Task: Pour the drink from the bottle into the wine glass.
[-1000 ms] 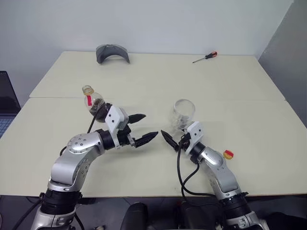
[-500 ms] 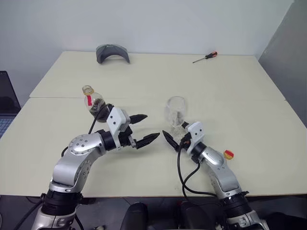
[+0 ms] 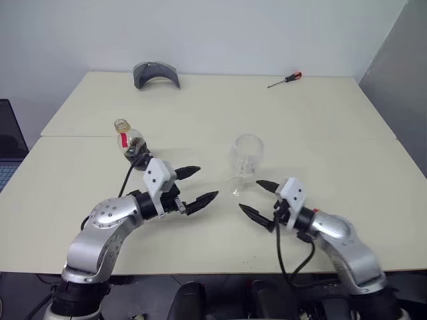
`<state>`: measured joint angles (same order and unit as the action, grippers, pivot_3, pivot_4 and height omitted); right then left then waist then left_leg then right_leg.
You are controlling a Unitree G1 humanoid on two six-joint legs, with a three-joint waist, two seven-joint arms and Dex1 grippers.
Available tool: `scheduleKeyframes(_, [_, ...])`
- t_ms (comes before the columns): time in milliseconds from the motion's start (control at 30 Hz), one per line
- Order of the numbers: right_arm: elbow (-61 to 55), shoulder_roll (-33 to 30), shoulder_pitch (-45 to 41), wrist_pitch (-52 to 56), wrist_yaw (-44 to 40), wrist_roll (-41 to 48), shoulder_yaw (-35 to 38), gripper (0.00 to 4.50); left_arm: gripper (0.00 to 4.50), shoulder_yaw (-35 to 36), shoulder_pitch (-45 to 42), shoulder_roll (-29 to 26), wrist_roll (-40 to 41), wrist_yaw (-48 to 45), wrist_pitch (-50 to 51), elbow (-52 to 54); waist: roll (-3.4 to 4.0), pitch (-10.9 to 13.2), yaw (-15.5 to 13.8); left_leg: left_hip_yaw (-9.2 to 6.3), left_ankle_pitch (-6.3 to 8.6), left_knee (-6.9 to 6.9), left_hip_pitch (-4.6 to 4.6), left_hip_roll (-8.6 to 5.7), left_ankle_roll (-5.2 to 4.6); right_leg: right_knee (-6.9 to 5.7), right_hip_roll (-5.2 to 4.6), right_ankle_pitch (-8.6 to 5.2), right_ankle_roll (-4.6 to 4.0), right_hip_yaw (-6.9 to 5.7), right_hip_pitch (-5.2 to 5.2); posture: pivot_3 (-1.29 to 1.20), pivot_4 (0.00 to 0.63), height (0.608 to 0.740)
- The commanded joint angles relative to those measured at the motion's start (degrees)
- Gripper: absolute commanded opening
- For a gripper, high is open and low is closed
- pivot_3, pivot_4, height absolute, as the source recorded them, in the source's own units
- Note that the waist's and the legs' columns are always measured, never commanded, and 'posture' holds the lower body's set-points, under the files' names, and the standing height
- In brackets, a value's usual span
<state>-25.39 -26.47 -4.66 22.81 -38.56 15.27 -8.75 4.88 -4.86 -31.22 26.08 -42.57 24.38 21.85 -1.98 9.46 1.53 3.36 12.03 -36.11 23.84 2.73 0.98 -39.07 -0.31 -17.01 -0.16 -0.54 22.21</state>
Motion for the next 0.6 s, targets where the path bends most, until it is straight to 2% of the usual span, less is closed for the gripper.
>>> scheduleKeyframes(33, [-7.1,-2.16,0.26,3.41,-1.64,4.51,2.7,4.46,4.5,3.59,3.5,1.85,-2.93,5.68,-3.59,0.25,-0.01,0.0,-0.01,-0.04,0.0,0.01,0.01,0.01,0.0,0.0,0.01,-0.01,0.0,-0.04,0.0,0.0,0.15,0.74])
scheduleKeyframes(200, [-11.79,-5.37,0.76,6.62,-3.57,7.7,2.36,4.46,4.5,5.27,4.92,6.45,-8.47,15.16,-7.02,-3.61,-0.11,-0.04,-0.41,-0.06,0.0,-0.01,0.03,-0.02,-0.01,0.02,-0.01,-0.01,0.02,-0.04,-0.02,0.0,0.15,0.74])
scheduleKeyframes(600, [-14.92,-6.0,2.62,7.51,-4.05,13.66,4.02,4.46,4.5,6.04,-2.63,7.22,-13.01,19.82,-12.56,-14.93,-0.12,-0.04,-0.78,-0.03,0.0,-0.01,0.04,-0.02,-0.01,0.03,0.0,-0.01,0.02,-0.04,-0.02,0.0,0.15,0.74])
